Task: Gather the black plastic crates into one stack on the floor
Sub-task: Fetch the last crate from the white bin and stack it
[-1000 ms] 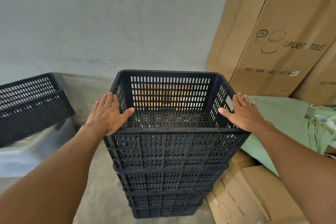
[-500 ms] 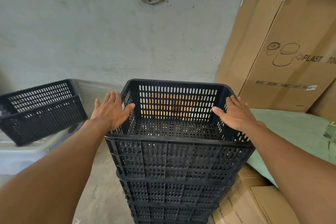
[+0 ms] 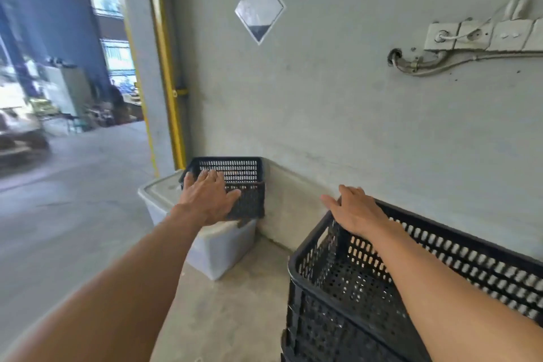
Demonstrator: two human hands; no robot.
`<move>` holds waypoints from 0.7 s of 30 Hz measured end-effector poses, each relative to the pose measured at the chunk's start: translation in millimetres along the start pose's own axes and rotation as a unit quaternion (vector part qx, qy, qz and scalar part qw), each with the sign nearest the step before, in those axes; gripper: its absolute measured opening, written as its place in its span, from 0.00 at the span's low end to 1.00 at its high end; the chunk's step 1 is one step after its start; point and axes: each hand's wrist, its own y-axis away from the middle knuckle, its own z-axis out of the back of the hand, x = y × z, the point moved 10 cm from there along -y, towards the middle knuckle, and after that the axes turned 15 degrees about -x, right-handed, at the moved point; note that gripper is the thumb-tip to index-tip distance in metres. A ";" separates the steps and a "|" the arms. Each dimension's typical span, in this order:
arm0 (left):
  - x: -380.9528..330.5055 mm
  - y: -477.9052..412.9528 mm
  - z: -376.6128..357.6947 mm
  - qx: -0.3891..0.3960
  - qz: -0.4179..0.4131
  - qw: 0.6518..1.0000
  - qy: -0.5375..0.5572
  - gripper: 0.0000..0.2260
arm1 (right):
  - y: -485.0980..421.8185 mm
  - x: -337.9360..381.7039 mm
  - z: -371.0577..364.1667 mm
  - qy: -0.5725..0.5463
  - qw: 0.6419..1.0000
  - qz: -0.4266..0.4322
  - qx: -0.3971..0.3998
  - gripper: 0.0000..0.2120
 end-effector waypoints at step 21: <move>311.7 -190.3 -112.7 0.010 0.102 0.994 -0.022 0.28 | -272.4 291.1 -218.5 -0.005 0.996 0.066 0.066 0.35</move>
